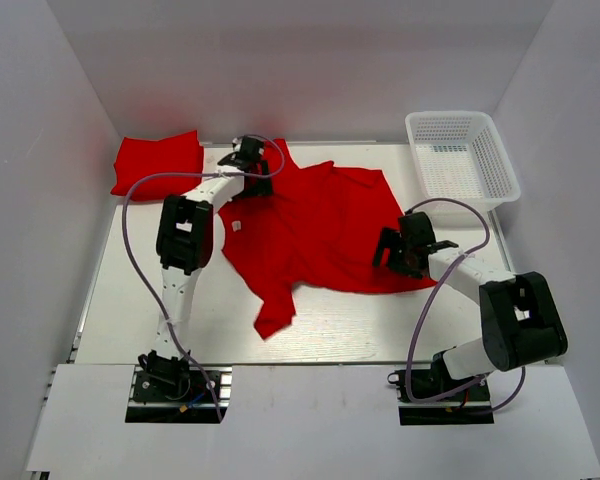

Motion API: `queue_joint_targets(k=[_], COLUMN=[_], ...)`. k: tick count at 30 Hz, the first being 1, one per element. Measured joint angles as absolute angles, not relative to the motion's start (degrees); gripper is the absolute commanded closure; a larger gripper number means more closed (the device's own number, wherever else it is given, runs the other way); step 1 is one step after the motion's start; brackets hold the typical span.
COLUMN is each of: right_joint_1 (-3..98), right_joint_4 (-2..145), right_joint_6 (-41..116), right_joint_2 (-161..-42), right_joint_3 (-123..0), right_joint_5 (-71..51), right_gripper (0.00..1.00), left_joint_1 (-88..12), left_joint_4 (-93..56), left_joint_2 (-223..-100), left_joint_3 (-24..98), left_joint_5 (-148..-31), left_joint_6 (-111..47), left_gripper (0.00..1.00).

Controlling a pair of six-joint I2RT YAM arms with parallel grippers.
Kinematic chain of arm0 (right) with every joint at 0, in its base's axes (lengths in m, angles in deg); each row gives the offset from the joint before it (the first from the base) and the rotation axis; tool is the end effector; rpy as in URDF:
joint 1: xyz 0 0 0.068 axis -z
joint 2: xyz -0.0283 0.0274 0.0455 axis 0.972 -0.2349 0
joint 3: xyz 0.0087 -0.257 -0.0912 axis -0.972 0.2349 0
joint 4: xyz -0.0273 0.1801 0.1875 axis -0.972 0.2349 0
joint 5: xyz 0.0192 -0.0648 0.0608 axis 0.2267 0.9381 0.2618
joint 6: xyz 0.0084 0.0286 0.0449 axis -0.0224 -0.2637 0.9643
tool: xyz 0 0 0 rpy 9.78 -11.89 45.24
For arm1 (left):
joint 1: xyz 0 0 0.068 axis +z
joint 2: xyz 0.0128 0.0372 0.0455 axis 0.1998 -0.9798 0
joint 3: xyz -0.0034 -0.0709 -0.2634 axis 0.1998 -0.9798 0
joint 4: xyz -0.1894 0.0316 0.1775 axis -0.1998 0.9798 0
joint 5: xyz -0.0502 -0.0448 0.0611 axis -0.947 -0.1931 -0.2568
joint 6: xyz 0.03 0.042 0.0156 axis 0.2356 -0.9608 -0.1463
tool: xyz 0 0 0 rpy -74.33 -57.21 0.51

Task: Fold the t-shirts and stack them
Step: Flatten out the tshirt

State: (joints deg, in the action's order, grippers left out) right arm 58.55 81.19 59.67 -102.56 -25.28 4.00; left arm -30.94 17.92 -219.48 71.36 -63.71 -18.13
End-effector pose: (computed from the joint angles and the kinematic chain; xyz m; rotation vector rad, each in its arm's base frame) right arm 0.2584 0.0792 0.1643 0.2931 2.4875 0.2053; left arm 0.4742 -0.1557 0.1551 -0.2269 2.5533 0.1177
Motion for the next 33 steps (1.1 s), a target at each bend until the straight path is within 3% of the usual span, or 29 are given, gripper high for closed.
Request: queue_joint_targets(k=[4, 10, 18, 23, 27, 33], right_joint_1=[59.31, 59.42, 59.44, 59.44, 59.46, 59.44], right_joint_4=[80.62, 80.71, 82.85, 83.46, 84.78, 86.96], right_joint_6=[58.47, 56.68, 53.29, 52.53, 52.64, 53.64], right_joint_2=[-103.22, -103.37, -97.12, -88.95, -85.65, -83.09], right_joint_3=[-25.98, -26.35, -28.23, -29.06, -28.69, -24.91], right_joint_5=[2.36, 0.96, -0.85, 0.35, 0.68, 0.09], right_gripper=[0.1, 0.1, 0.1, 0.1, 0.1, 0.1], left_joint_1=[-27.05, -26.2, -28.45, -29.37, -29.11, -34.31], left_joint_4=[15.76, 12.74, 14.73, 11.49, 5.92, 2.49], left_joint_2=[-227.96, -228.51, -209.26, -180.64, -162.74, -159.79], left_joint_3=[84.49, 85.41, 66.48, 40.6, 21.74, 13.0], left_joint_5=[-66.47, -74.16, -77.44, -78.29, -85.39, -91.6], left_joint_6=[-25.82, -33.49, -34.17, -25.86, -21.52, -20.9], left_gripper=[0.0, 0.0, 0.0, 0.0, 0.0, 0.0])
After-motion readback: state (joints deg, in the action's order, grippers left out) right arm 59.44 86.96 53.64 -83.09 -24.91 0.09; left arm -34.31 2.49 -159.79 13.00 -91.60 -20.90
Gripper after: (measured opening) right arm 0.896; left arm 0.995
